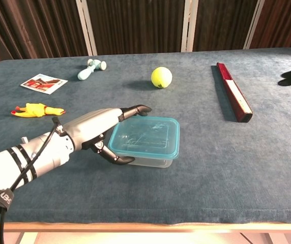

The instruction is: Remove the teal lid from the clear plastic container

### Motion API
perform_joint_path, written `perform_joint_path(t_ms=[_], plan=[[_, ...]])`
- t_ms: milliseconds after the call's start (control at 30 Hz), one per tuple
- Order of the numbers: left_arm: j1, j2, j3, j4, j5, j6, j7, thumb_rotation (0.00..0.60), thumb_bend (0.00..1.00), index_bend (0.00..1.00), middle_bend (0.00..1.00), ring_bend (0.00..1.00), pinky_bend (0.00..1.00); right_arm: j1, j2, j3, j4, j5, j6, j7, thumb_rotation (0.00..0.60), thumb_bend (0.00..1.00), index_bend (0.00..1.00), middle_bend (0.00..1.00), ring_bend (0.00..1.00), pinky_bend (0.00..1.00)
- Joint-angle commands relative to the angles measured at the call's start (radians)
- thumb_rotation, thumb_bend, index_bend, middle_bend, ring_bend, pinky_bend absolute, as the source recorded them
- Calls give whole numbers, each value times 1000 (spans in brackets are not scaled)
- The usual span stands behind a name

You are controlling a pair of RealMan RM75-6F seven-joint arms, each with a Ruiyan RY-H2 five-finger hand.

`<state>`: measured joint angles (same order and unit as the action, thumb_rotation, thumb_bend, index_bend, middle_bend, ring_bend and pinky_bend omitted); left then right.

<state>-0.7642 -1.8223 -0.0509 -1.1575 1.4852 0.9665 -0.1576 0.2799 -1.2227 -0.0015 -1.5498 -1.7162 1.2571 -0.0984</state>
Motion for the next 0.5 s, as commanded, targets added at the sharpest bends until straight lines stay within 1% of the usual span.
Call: perform_joint_path(t_ms=[33,133,200,300,333,433,500], plan=[[4,-21,-2,10,-3,5,12,600,289,0,528,373,545,92,-56,14,44,-52,-77,50,600,186,232,0,0,0],[4,-39,-6,21,-6,5,25,600,289,0,528,373,546,148,-115,22,102,-97,-86,81,600,230,329,0,0,0],[3,-44,-10,23,-9,3,32,600,289,0,530,373,546,174,-155,23,143,-117,-85,107,600,243,380,0,0,0],[3,-50,-14,25,-13,5,43,600,289,0,531,373,545,215,-211,12,198,-143,-89,174,600,248,440,0,0,0],[5,-52,-17,30,-12,12,52,600,291,0,532,373,543,229,-231,8,222,-154,-86,194,600,265,461,0,0,0],[12,-62,-22,43,-6,39,69,600,290,0,534,372,532,250,-279,5,276,-163,-69,231,600,298,494,2,0,0],[14,-61,-25,38,-11,38,57,600,290,0,538,371,534,262,-313,0,316,-168,-55,264,600,311,516,8,0,0]])
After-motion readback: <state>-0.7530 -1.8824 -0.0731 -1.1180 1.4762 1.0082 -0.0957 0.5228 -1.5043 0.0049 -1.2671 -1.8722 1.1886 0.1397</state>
